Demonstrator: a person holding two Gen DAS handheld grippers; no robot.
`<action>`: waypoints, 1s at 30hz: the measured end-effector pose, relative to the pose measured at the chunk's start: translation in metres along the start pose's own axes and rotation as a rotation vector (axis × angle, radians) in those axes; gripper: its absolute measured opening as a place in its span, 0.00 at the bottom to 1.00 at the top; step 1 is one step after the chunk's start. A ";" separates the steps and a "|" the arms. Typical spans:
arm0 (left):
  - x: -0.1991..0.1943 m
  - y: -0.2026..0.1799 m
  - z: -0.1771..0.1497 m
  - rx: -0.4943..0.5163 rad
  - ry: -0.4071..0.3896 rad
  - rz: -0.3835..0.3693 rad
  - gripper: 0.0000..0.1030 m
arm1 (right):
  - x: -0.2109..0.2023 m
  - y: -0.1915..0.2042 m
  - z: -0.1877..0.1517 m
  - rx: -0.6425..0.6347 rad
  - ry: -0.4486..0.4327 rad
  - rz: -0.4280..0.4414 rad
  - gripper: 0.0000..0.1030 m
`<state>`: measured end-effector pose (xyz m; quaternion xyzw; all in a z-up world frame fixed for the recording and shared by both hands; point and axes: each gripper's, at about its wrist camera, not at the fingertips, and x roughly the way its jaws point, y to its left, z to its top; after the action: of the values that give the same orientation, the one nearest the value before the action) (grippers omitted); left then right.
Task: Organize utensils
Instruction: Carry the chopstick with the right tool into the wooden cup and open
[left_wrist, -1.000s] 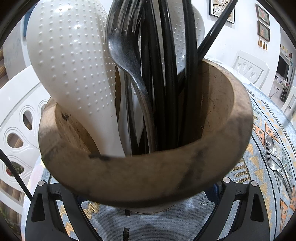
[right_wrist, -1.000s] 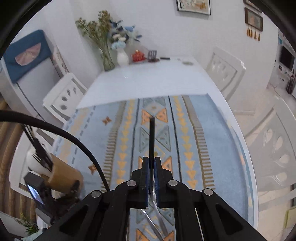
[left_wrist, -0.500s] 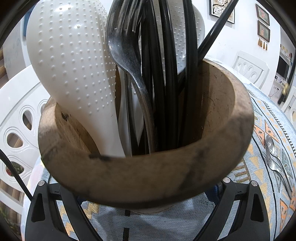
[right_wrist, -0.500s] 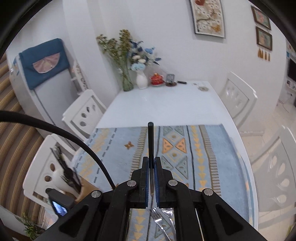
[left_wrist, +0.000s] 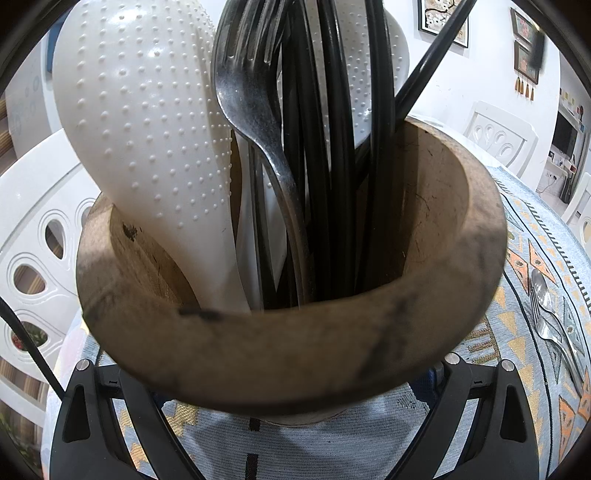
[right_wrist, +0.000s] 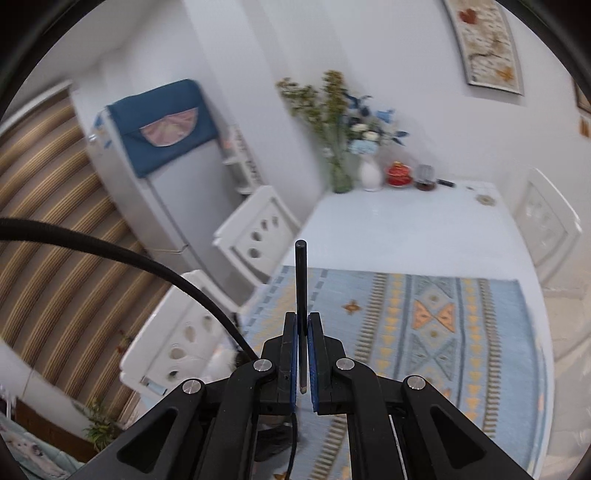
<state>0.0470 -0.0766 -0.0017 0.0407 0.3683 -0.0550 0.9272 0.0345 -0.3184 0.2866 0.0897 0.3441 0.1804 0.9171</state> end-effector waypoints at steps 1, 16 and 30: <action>0.000 0.000 0.000 0.000 0.000 0.000 0.93 | 0.003 0.008 0.001 -0.016 0.003 0.014 0.05; 0.000 0.000 0.000 -0.001 0.001 -0.001 0.93 | 0.059 0.060 -0.002 -0.110 0.099 0.132 0.05; 0.001 -0.001 0.000 -0.002 0.001 -0.002 0.93 | 0.081 0.069 -0.003 -0.127 0.206 0.151 0.08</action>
<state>0.0471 -0.0776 -0.0025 0.0396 0.3690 -0.0554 0.9269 0.0705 -0.2235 0.2554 0.0382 0.4168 0.2784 0.8645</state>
